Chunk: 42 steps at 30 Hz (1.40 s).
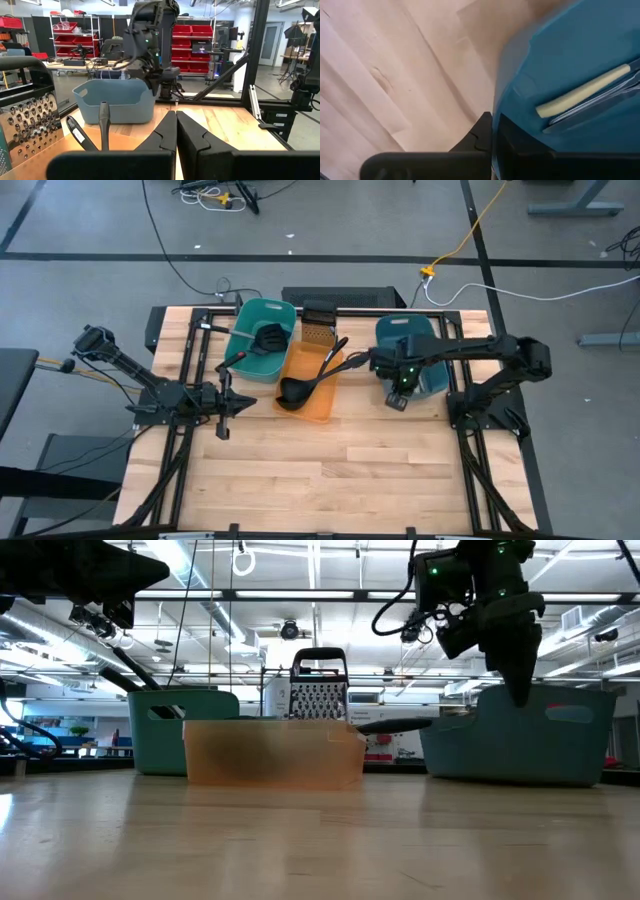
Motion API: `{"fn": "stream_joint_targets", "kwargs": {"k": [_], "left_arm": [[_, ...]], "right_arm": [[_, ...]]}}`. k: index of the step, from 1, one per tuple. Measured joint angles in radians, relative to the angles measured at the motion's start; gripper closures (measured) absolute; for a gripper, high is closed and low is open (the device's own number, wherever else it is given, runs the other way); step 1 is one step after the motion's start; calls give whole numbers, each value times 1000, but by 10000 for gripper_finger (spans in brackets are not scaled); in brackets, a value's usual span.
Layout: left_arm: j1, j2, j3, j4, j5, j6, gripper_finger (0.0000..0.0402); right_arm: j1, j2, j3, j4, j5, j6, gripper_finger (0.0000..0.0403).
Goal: Pick & Place Kitchen Items
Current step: Adjust the blue bin, then return to Home Position
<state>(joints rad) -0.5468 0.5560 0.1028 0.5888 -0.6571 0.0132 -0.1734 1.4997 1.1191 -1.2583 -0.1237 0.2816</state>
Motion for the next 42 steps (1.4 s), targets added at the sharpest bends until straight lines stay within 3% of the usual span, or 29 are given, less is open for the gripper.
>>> {"fn": "stream_joint_targets", "kwargs": {"k": [12,19,22,33,38,42], "left_arm": [[0,0,0,0,0,2,399],[0,0,0,0,0,1,399],[0,0,0,0,0,-1,399],[0,0,0,0,0,-2,390],[0,0,0,-1,-2,-1,377],[17,0,14,-4,-92,26,377]], "right_arm": [[126,8,1,25,-88,154,389],[150,8,0,34,-88,156,380],[151,10,-1,46,-83,138,353],[129,-5,-2,84,-9,87,178],[109,-90,-2,156,99,27,152],[95,-229,-2,255,233,-41,157]]}}
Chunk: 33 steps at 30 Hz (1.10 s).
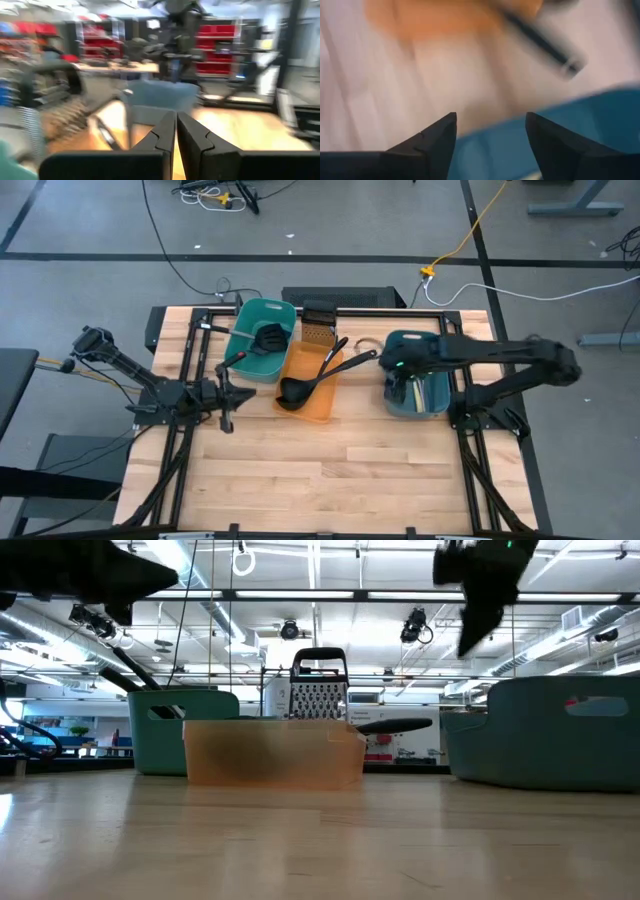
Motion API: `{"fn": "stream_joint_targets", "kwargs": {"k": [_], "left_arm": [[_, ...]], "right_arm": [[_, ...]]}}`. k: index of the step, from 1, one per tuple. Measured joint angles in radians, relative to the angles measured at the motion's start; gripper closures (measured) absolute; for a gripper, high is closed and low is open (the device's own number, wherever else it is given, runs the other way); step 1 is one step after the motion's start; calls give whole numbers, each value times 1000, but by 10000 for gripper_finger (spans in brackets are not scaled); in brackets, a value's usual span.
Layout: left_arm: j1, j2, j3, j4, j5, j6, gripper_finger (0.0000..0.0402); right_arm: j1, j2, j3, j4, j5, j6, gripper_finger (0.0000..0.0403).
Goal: Pick & Place Kitchen Items
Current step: Return to Home Position
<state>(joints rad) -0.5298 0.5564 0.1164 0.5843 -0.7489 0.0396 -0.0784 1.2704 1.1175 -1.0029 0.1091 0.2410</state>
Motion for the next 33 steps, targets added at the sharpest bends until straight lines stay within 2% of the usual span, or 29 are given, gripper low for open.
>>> {"fn": "stream_joint_targets", "kwargs": {"k": [3,6,11,14,16,18,21,24,28,33], "left_arm": [[40,0,45,-7,-8,104,386],[82,0,140,-141,6,207,395],[154,38,399,-579,28,284,397],[197,78,536,-747,41,343,398],[229,91,613,-800,68,395,398],[267,83,664,-822,146,423,399],[340,24,719,-828,286,424,399],[399,-48,746,-886,330,379,400],[445,-123,732,-990,343,300,400],[469,-186,615,-897,487,231,401]], "right_arm": [[0,-116,0,114,96,-88,172],[4,-212,0,210,120,-215,209],[21,-312,0,352,80,-396,323],[26,-343,0,404,27,-508,386],[23,-359,0,437,-39,-557,391],[15,-378,0,477,-82,-563,385],[2,-425,-2,500,-100,-581,394],[-1,-500,-35,549,-104,-590,396],[-1,-615,-105,596,-153,-578,398],[-13,-774,-218,651,-188,-495,399]]}}
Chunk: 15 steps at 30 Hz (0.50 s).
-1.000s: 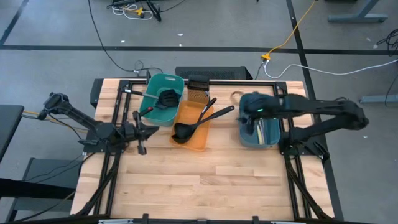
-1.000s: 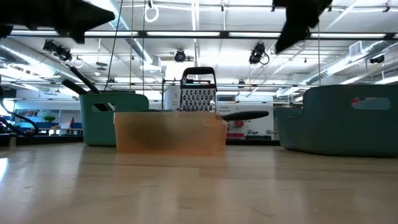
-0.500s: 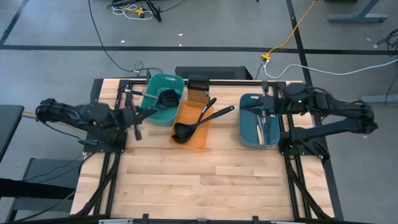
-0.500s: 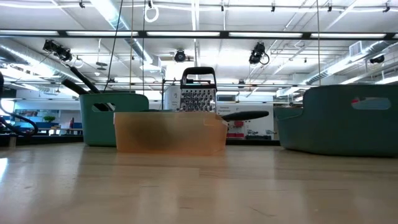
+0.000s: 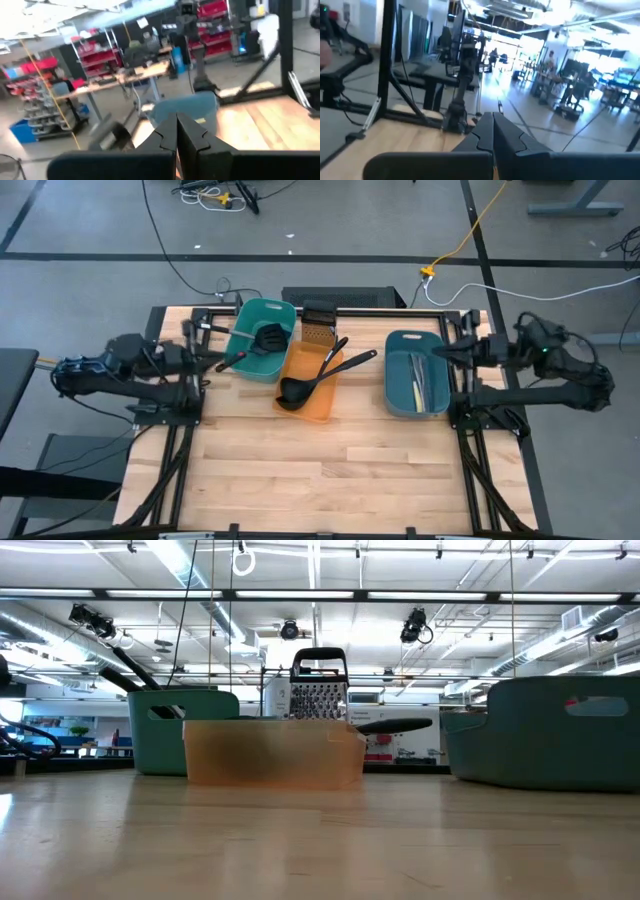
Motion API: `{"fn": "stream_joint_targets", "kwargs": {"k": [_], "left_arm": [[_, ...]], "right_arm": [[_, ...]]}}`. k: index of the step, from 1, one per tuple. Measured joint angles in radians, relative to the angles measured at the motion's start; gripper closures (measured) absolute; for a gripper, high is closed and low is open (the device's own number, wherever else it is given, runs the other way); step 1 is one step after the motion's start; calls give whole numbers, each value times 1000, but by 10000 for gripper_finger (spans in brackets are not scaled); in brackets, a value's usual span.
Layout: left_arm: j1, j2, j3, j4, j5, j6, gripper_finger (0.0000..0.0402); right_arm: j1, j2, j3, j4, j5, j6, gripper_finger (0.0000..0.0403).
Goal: Pick & Place Kitchen Items
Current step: Return to Home Position
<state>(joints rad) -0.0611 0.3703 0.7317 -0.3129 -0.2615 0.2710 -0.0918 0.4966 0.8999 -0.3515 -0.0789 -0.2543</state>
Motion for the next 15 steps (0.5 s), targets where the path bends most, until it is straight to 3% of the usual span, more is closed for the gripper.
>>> {"fn": "stream_joint_targets", "kwargs": {"k": [7,15], "left_arm": [[8,-47,-179,95,52,-61,401],[8,-225,-417,266,64,-152,401]], "right_arm": [[-18,-105,-198,61,14,93,401],[-18,-202,-414,269,-32,154,401]]}}
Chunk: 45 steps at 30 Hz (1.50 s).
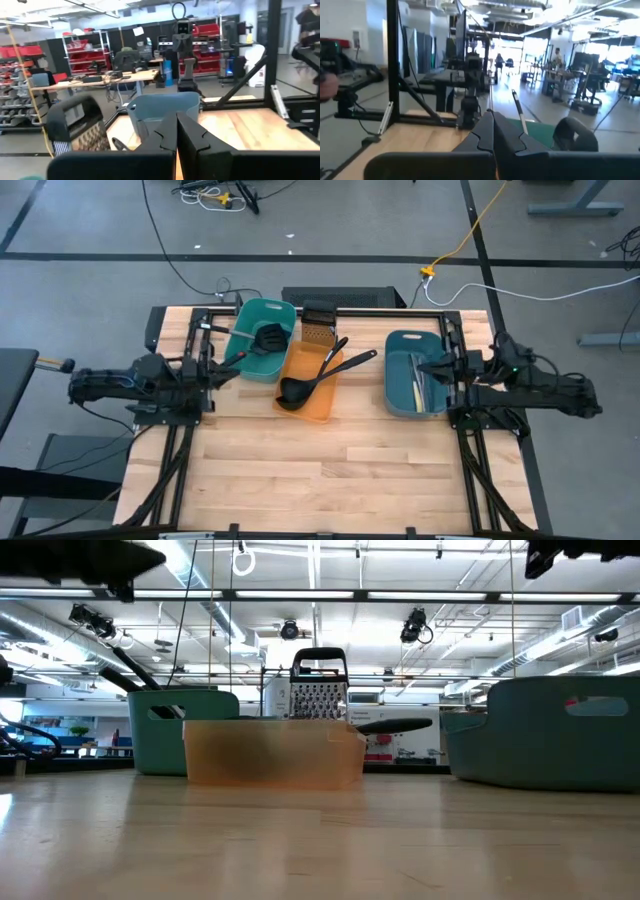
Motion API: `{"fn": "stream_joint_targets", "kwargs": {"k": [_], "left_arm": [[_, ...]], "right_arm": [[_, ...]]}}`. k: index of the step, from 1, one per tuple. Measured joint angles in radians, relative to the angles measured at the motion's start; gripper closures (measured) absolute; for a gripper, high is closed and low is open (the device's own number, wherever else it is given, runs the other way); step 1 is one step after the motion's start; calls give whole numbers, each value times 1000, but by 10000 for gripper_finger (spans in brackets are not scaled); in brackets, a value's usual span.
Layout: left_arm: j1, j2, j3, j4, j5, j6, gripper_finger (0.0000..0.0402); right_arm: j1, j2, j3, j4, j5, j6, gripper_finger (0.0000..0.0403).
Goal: Pick & Place Kitchen Items
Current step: Return to Home Position
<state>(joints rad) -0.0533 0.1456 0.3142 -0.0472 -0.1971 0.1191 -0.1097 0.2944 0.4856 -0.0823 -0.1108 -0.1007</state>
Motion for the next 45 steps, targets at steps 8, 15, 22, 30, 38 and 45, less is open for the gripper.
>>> {"fn": "stream_joint_targets", "kwargs": {"k": [8,15,22,30,38,45], "left_arm": [[0,-93,-110,24,-29,-31,401],[0,-144,-110,-54,-73,-29,402],[-1,-141,-117,-46,-68,-25,402],[0,-140,-175,-4,-95,-26,402],[0,-140,-176,-33,-123,-29,402],[0,-140,-208,-73,-151,-30,402]], "right_arm": [[-23,-39,-106,65,14,61,402],[-22,-126,-188,65,6,74,402],[-22,-224,-258,90,42,95,402],[-22,-227,-323,171,46,97,402],[-22,-227,-343,169,50,89,402],[-30,-227,-440,283,50,90,402]]}}
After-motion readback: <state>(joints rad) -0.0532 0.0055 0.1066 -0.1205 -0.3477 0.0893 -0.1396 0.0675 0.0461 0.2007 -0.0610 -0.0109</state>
